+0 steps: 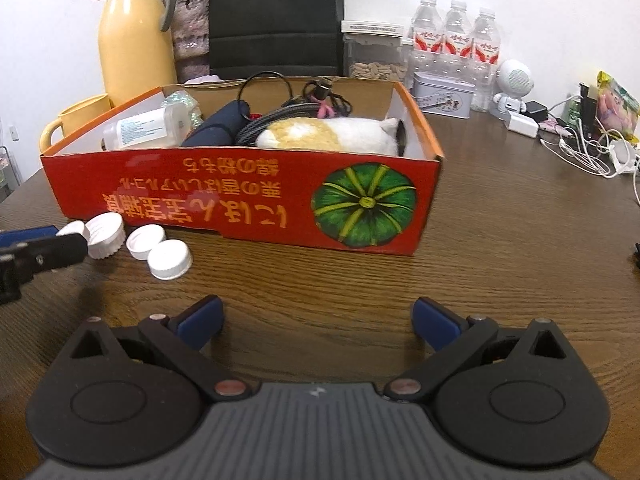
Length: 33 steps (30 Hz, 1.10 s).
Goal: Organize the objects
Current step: 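Carry the white cap into the box with the left tool while the right tool grasps another cap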
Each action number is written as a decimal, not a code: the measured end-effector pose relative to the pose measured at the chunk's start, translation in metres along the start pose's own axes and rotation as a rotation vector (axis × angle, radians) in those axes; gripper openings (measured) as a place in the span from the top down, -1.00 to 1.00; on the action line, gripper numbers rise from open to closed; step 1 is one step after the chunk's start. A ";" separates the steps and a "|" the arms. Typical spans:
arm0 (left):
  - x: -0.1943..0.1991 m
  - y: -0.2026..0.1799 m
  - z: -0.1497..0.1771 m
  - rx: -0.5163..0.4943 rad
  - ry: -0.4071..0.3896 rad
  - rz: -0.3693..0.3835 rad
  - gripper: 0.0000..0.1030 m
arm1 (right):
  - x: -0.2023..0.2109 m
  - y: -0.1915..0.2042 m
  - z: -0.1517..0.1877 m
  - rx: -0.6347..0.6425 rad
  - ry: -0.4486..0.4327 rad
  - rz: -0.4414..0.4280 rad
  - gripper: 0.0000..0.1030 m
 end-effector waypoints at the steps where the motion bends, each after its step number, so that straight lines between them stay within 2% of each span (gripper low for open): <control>1: -0.001 0.005 -0.001 0.005 0.002 -0.002 0.26 | -0.002 0.004 -0.001 0.005 0.001 -0.005 -1.00; 9: -0.004 0.037 -0.004 0.054 0.000 -0.032 0.26 | -0.019 0.042 -0.009 0.055 0.013 -0.061 -1.00; 17: -0.006 0.041 -0.003 0.070 0.009 -0.026 0.26 | -0.035 0.058 -0.021 0.042 0.009 -0.056 -1.00; 18: -0.006 0.041 -0.002 0.070 0.009 -0.024 0.26 | -0.036 0.058 -0.022 0.043 0.007 -0.059 -0.94; 20: -0.006 0.040 -0.002 0.070 0.010 -0.020 0.26 | -0.033 0.061 -0.023 0.052 -0.011 -0.071 -0.64; 22: -0.005 0.039 -0.002 0.068 0.008 -0.016 0.26 | -0.030 0.065 -0.024 0.067 -0.029 -0.095 -0.15; 23: -0.005 0.039 -0.002 0.067 0.007 -0.015 0.26 | -0.029 0.066 -0.025 0.067 -0.035 -0.114 -0.01; 24: -0.005 0.039 -0.002 0.068 0.007 -0.015 0.26 | -0.027 0.067 -0.025 0.064 -0.044 -0.135 0.46; 27: -0.005 0.039 -0.002 0.073 0.009 -0.014 0.26 | -0.022 0.065 -0.024 0.024 -0.062 -0.174 0.45; 33: -0.002 0.038 -0.002 0.072 -0.009 -0.006 0.26 | -0.003 0.059 -0.029 0.001 -0.169 -0.165 0.45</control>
Point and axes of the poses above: each gripper's, at about its wrist camera, not at the fingertips, and x roughly against the way its jaws point, y to its left, z to its underside, the point moved 8 cm from there along -x, roughly the way its jaws point, and after that the axes turned 12 degrees about -z, right-handed, at the moved point
